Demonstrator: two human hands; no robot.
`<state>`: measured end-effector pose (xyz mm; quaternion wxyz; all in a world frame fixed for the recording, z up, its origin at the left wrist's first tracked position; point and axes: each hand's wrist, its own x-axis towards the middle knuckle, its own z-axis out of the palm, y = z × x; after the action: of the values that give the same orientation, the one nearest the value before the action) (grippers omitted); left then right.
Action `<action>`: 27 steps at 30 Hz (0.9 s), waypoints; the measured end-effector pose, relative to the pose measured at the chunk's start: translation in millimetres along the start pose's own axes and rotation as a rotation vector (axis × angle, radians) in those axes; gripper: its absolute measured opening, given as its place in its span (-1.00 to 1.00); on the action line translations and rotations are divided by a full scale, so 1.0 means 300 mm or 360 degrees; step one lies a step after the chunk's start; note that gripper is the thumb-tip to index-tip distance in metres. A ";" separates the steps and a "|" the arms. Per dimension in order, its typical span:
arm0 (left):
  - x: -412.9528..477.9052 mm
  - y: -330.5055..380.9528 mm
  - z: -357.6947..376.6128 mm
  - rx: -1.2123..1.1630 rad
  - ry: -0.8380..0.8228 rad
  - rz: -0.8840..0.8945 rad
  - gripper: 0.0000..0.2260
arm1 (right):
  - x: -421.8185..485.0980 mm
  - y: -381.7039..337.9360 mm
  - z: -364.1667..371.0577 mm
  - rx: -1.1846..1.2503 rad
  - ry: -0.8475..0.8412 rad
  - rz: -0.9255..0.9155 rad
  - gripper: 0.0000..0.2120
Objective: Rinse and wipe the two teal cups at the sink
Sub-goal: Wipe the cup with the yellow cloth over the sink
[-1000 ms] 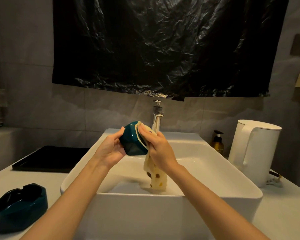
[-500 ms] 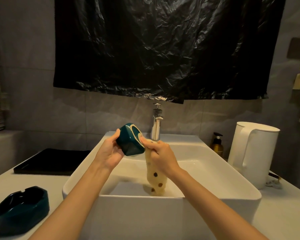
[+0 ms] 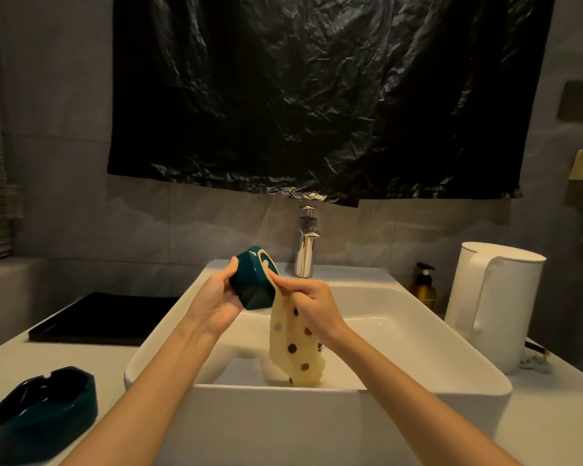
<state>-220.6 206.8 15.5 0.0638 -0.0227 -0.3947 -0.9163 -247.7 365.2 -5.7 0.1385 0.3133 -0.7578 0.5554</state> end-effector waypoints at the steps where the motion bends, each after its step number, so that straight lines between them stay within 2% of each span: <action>1: -0.002 -0.003 0.002 0.0012 -0.0010 -0.0004 -0.81 | 0.003 -0.001 0.004 -0.0017 -0.0012 -0.0013 -0.64; 8: -0.011 -0.012 0.013 0.0128 -0.0161 -0.0075 -0.73 | 0.026 0.038 -0.005 -0.0710 0.0043 -0.0054 -0.53; 11: -0.026 -0.003 0.027 0.0073 -0.0152 -0.0023 -0.78 | 0.005 0.021 -0.018 -0.0909 0.0113 -0.0117 -0.61; 17: -0.056 0.008 0.043 0.0153 -0.0112 0.0015 -0.79 | -0.020 -0.080 -0.064 -0.0416 0.0110 -0.0023 -0.81; 20: -0.073 0.010 0.092 0.0389 -0.0235 0.0103 -0.81 | -0.022 -0.181 -0.153 -0.0466 0.0232 -0.0150 -0.78; 24: -0.091 0.007 0.185 0.0857 -0.0399 0.0210 -0.77 | -0.040 -0.302 -0.311 -0.0958 0.0487 -0.0322 -0.78; 27: -0.112 -0.014 0.261 0.1063 -0.0532 0.0262 -0.75 | -0.089 -0.347 -0.438 -0.1248 0.0661 -0.0311 -0.78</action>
<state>-188.6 269.8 63.2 0.0757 -0.1814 -0.6733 -0.7127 -179.9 476.3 103.3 0.4476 0.1890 -0.8339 0.2618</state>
